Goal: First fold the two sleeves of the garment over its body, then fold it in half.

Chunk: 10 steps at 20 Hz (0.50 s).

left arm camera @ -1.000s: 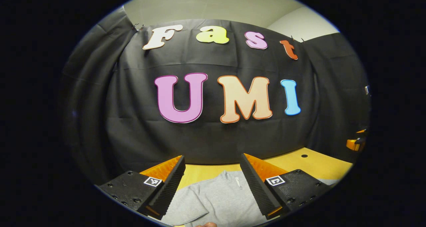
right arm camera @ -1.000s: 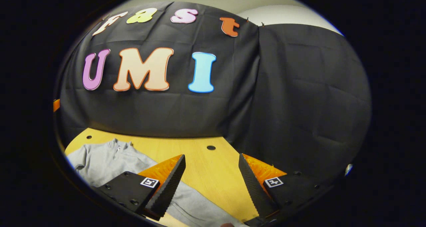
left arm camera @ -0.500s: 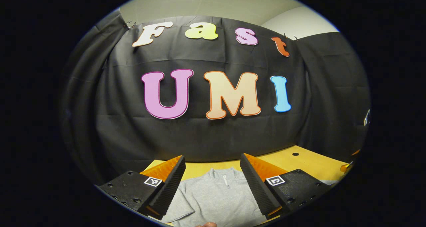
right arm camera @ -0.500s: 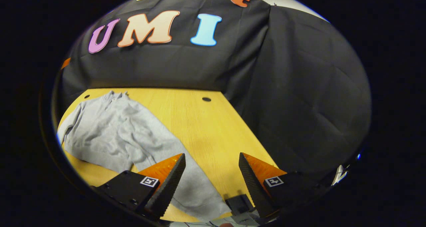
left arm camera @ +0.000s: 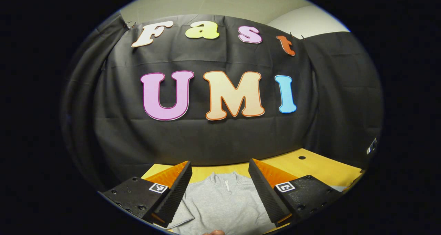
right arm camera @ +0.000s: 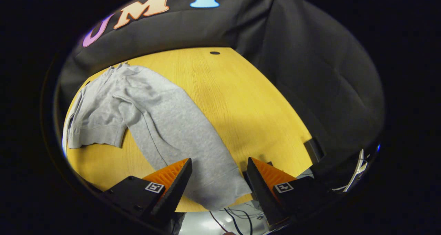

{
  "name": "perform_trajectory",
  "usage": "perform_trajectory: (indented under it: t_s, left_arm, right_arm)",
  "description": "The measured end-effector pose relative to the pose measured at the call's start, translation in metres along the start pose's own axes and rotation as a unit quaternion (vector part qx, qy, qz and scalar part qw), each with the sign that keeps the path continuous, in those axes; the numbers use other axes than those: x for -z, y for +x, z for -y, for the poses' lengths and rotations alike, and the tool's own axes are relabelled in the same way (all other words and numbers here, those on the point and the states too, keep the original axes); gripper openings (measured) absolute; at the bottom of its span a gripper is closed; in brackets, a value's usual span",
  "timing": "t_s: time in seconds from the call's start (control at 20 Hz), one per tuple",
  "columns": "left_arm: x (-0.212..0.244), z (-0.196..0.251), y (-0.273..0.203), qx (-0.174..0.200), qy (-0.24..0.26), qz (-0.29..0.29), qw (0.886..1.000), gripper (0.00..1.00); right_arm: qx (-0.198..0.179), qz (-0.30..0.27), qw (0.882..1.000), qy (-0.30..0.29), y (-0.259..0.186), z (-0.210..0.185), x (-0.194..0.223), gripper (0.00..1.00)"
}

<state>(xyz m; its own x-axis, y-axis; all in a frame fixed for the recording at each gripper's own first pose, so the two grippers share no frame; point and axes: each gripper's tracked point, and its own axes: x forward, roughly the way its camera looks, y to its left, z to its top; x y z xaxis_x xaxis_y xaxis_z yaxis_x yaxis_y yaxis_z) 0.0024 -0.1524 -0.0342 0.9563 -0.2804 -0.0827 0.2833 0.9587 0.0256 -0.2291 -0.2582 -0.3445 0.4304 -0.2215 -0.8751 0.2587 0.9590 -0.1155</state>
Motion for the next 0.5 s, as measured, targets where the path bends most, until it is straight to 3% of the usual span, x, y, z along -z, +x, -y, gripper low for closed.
perform_trajectory:
  t_s: [0.3,0.45,0.5]
  left_arm:
    - [0.003,-0.002,0.001,-0.009,0.0,-0.004,1.0,0.97]
    - [0.003,-0.003,0.001,-0.012,0.001,-0.004,1.0,0.97]
    - [0.005,-0.004,0.001,-0.013,0.001,-0.006,1.0,0.97]
  right_arm:
    - [-0.028,-0.068,0.997,0.014,0.009,-0.009,0.028,0.94]
    - [-0.031,-0.077,0.996,0.02,0.011,-0.009,0.025,0.77]
    - [-0.034,-0.08,0.996,0.021,0.013,-0.011,0.023,0.57]
